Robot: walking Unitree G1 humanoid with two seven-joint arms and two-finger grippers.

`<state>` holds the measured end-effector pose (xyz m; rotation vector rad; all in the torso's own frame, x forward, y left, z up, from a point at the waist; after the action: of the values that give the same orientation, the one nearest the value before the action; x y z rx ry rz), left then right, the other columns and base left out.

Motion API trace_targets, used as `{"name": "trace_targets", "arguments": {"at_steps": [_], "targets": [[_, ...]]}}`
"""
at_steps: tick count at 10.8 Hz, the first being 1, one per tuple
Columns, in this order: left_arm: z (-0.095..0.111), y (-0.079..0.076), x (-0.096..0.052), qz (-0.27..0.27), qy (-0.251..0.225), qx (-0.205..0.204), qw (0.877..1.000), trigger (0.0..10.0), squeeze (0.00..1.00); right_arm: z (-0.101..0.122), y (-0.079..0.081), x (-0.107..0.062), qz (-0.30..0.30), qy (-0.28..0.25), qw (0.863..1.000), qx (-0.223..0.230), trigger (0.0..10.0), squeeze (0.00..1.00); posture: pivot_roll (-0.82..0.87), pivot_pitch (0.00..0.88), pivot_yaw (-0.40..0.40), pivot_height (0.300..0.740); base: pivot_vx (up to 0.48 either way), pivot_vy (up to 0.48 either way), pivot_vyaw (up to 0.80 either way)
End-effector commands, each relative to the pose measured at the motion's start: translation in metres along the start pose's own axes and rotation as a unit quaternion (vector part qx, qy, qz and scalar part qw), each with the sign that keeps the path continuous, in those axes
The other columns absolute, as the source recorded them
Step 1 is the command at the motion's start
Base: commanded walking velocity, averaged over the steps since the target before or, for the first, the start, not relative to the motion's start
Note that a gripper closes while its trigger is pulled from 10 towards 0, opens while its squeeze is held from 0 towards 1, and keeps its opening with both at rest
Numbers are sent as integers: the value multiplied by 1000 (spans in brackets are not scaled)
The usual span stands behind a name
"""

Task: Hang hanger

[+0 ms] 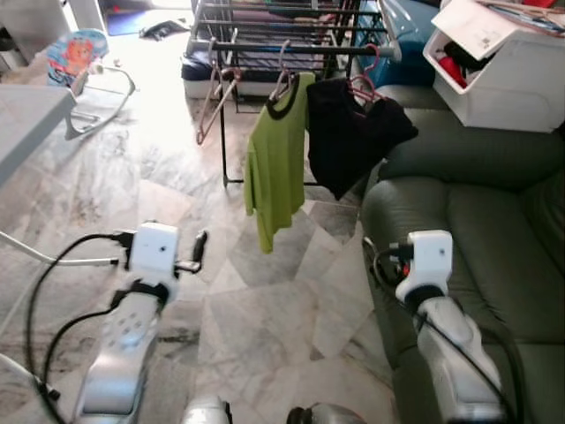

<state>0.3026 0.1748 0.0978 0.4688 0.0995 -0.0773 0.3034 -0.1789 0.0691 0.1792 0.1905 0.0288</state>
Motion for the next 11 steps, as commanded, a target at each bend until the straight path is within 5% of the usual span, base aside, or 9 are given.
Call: {"name": "trace_targets", "arguments": {"at_steps": [1, 2, 4, 6, 8, 11], "targets": [[4, 6, -2, 8, -9, 27, 1000, 10000, 0, 6, 3, -4, 9, -6, 1000, 4, 10000, 0, -38, 0, -14, 740, 0, 0, 0], [6, 4, -1, 1, -13, 27, 1000, 10000, 0, 0, 4, -7, 18, 6, 1000, 8, 10000, 0, -39, 0, -13, 740, 0, 0, 0], [28, 0, 0, 4, -46, 51, 998, 10000, 0, -5, -5, -2, -25, 18, 998, -58, 10000, 0, -38, 0, -22, 740, 0, 0, 0], [42, 0, -4, 15, -88, 37, 995, 10000, 0, 6, -9, -1, -38, -3, 998, -57, 10000, 0, -33, 0, -27, 740, 0, 0, 0], [27, -2, -6, 9, -58, 1, 998, 10000, 0, 7, -8, -2, -35, -14, 996, -77, 10000, 0, -46, 0, -14, 740, 0, 0, 400], [32, -4, -1, -3, -69, -8, 998, 10000, 0, 7, -7, 1, -36, -16, 997, -68, 10000, 0, -47, 0, -6, 740, 311, 322, 800]]}}
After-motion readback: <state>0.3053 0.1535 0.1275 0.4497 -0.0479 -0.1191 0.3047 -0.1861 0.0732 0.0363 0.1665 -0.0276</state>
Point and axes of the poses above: a point about 5 cm out from each wrist's last joint towards the gripper, its own x axis pointing out of the wrist towards the gripper, its own z axis along the axis of the wrist's last joint, y = z × x, the point moved 6 cm from there along x, pointing out of the wrist towards the gripper, and after that the axes turned 12 degrees about x, right-handed, at the moved point
